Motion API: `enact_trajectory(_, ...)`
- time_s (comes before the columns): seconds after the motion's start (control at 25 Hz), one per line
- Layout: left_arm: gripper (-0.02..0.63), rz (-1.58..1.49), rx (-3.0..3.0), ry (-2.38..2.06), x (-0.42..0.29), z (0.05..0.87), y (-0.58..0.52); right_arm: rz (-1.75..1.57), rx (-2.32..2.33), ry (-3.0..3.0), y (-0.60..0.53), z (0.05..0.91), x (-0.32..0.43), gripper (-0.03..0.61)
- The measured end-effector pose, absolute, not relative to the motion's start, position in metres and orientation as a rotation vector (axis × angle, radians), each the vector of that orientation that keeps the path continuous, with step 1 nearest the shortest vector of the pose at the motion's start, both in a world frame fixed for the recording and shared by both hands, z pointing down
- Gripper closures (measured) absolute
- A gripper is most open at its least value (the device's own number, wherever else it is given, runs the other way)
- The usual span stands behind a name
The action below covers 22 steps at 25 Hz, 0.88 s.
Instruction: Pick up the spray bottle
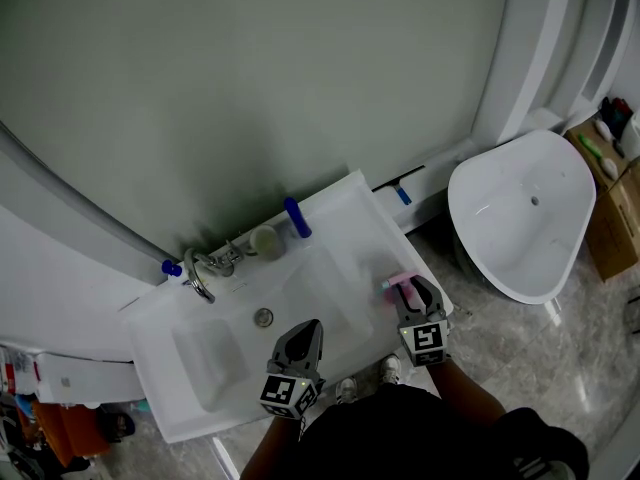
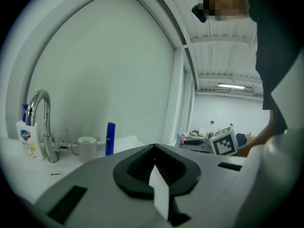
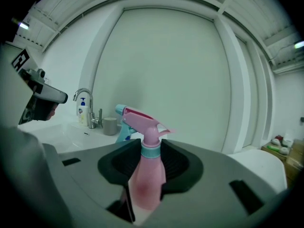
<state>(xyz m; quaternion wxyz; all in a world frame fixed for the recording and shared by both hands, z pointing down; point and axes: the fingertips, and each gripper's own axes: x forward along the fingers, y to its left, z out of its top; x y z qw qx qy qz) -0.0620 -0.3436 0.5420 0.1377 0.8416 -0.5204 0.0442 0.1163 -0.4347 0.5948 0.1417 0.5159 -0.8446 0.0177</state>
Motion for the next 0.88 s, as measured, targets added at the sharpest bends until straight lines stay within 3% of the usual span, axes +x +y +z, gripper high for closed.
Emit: enact_trajectory(0.88,0.621,0.151,2.518,-1.441,-0.050,0.526,-0.343,-0.012,1.469,-2.551,-0.426,0.497,0.102,0.449)
